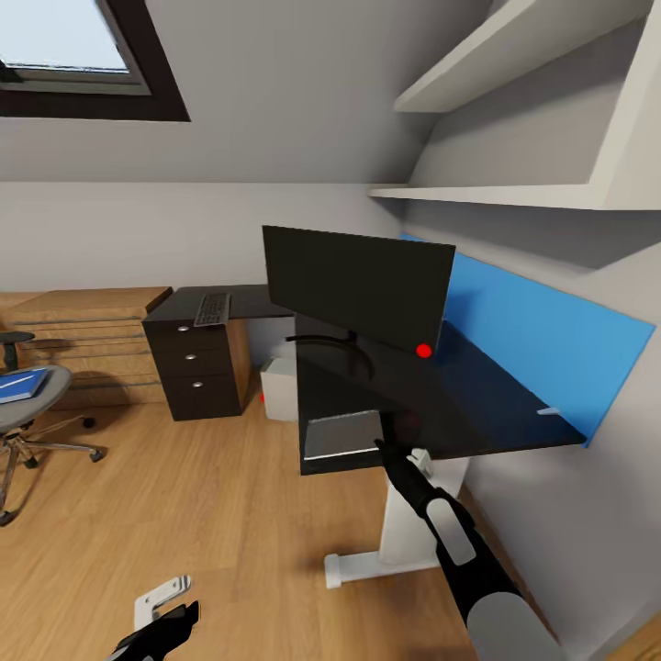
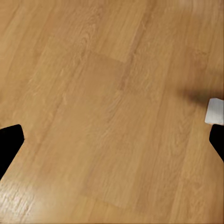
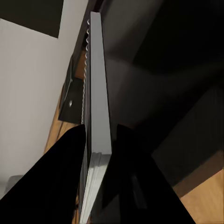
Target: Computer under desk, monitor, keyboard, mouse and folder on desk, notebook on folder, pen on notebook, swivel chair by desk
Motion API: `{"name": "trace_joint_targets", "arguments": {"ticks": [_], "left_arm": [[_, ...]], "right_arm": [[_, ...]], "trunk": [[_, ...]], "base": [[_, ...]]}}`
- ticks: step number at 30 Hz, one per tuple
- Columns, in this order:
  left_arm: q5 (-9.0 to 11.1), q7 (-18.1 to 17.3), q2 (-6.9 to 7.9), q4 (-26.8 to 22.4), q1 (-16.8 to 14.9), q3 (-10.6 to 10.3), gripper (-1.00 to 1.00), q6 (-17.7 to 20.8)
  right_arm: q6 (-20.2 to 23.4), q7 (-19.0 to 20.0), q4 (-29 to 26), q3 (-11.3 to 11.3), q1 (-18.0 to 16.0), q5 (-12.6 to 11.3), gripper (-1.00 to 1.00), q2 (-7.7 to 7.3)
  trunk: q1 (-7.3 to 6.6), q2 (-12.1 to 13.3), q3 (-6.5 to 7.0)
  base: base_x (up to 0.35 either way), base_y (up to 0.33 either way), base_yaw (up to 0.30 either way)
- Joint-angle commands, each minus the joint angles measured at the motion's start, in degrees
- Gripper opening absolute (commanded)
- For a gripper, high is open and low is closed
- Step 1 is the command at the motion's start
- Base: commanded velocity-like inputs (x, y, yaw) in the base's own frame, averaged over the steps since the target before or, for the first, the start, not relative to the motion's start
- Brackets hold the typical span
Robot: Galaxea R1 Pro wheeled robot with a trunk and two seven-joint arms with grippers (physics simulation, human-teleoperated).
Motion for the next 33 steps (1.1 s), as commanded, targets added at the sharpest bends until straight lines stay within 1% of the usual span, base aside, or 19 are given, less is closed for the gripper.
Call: {"name": "trace_joint_targets", "arguments": {"ticks": [1, 4, 7, 8, 15, 29, 30, 33], "left_arm": [[0.60, 0.30, -0.02, -0.05, -0.03, 0.03, 1.00, 0.21], [0.60, 0.30, -0.02, -0.04, -0.03, 0.03, 1.00, 0.18], [0.60, 0.35, -0.02, -0.03, -0.03, 0.03, 1.00, 0.16], [0.60, 0.38, -0.02, -0.02, -0.03, 0.03, 1.00, 0.15], [0.60, 0.39, -0.02, 0.04, -0.03, 0.03, 1.00, 0.14], [0.64, 0.27, -0.10, 0.07, -0.03, -0.04, 1.00, 0.14], [0.67, 0.24, -0.11, 0.07, -0.03, -0.05, 1.00, 0.14], [0.68, 0.23, -0.11, 0.16, -0.03, -0.05, 1.00, 0.14]], "right_arm": [[0.42, 0.22, -0.03, -0.29, -0.02, -0.54, -1.00, 0.11], [-0.24, 0.20, -0.02, -0.11, 0.01, -0.62, -1.00, 0.20], [-0.97, 0.28, 0.00, -0.02, 0.04, -0.70, -1.00, 1.36], [-1.33, 0.70, 0.01, -0.04, 0.15, -0.74, -1.00, 2.29], [-1.27, 1.93, 0.11, -0.03, 0.83, -0.50, -1.00, 2.29], [-1.43, 2.65, 0.41, 0.05, 1.23, -0.57, -1.00, 2.29], [-1.48, 3.38, 0.42, 0.05, 1.33, -0.56, -1.00, 2.29], [-1.50, 3.73, 0.43, 0.07, 1.51, -0.54, -1.00, 2.29]], "trunk": [[0.00, -0.03, -0.06], [0.00, -0.03, -0.06], [0.00, -0.03, -0.06], [0.00, -0.03, -0.06], [0.00, -0.03, -0.06], [0.00, -0.03, -0.06], [0.00, -0.03, -0.06], [0.00, -0.03, -0.06]], "base": [[0.000, 0.315, 0.000], [0.000, 0.318, 0.000], [0.000, 0.325, 0.000], [0.000, 0.330, 0.000], [0.104, 0.317, 0.000], [0.216, 0.286, 0.000], [0.194, 0.298, 0.000], [0.188, 0.302, 0.000]]}}
